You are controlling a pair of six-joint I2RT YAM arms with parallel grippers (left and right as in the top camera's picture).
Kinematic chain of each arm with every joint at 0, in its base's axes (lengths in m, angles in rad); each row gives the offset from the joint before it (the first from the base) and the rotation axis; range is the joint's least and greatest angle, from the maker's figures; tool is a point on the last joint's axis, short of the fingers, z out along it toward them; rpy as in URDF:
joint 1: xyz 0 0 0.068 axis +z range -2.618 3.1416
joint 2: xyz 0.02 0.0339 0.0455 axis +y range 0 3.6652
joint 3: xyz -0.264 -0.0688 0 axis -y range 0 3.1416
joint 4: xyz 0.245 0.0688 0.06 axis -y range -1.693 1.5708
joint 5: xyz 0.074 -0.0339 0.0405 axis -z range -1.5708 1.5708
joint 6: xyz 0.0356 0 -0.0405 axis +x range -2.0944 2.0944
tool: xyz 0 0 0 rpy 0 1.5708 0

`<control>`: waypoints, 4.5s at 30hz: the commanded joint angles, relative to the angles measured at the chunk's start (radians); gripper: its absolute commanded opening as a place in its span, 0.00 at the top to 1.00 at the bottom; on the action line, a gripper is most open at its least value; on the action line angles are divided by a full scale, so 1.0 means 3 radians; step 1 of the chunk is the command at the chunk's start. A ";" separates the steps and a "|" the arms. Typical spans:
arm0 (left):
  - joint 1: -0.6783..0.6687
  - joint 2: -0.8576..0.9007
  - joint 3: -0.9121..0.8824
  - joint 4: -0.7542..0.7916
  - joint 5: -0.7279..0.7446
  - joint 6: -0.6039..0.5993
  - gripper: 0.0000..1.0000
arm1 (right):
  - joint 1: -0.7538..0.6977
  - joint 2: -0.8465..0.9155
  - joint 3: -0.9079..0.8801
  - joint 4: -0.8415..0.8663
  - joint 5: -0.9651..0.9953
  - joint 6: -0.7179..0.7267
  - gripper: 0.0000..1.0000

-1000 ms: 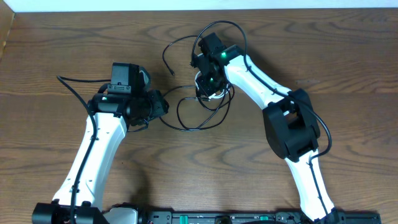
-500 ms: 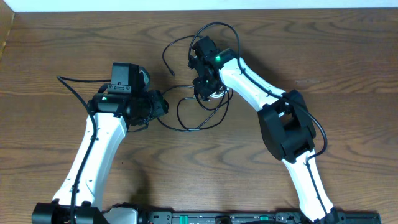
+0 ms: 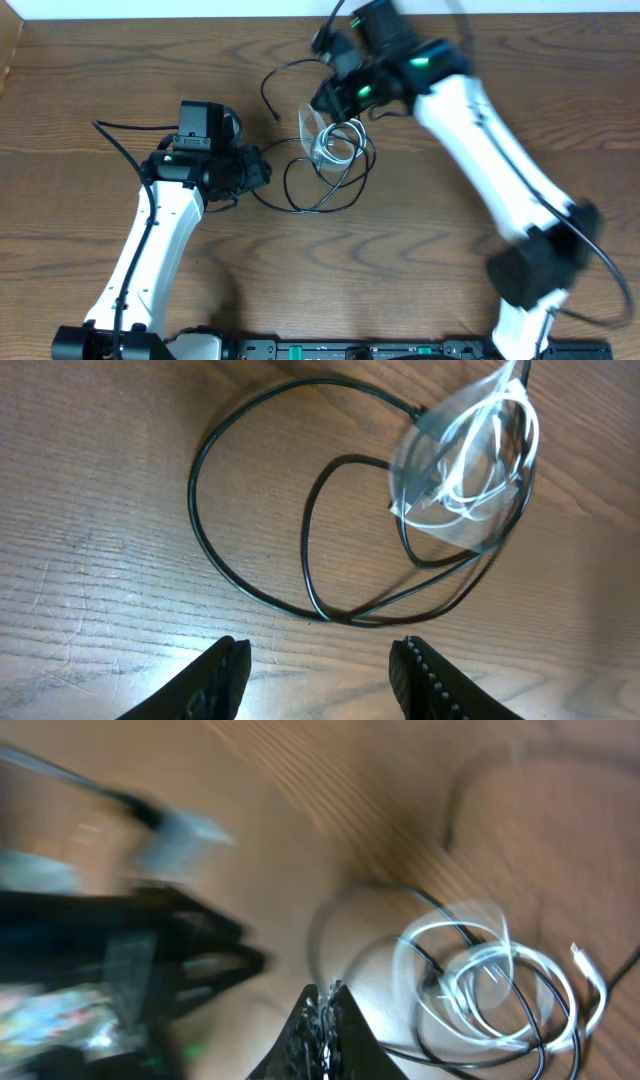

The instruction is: Untangle cables

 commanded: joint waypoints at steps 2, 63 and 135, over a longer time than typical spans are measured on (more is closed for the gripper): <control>0.0014 -0.0010 0.0017 0.0014 -0.0043 0.0069 0.50 | -0.0226 -0.0343 0.0050 -0.0090 -0.0898 -0.0045 0.99; -0.0137 -0.0010 0.0017 0.0048 0.0159 0.0065 0.50 | 0.0057 0.1532 -0.0104 -0.0053 0.2459 0.0764 0.81; -0.0167 -0.0010 0.0017 0.0111 0.0594 0.0334 0.38 | -0.0988 -0.1155 -0.0064 0.0670 0.0207 0.0993 0.99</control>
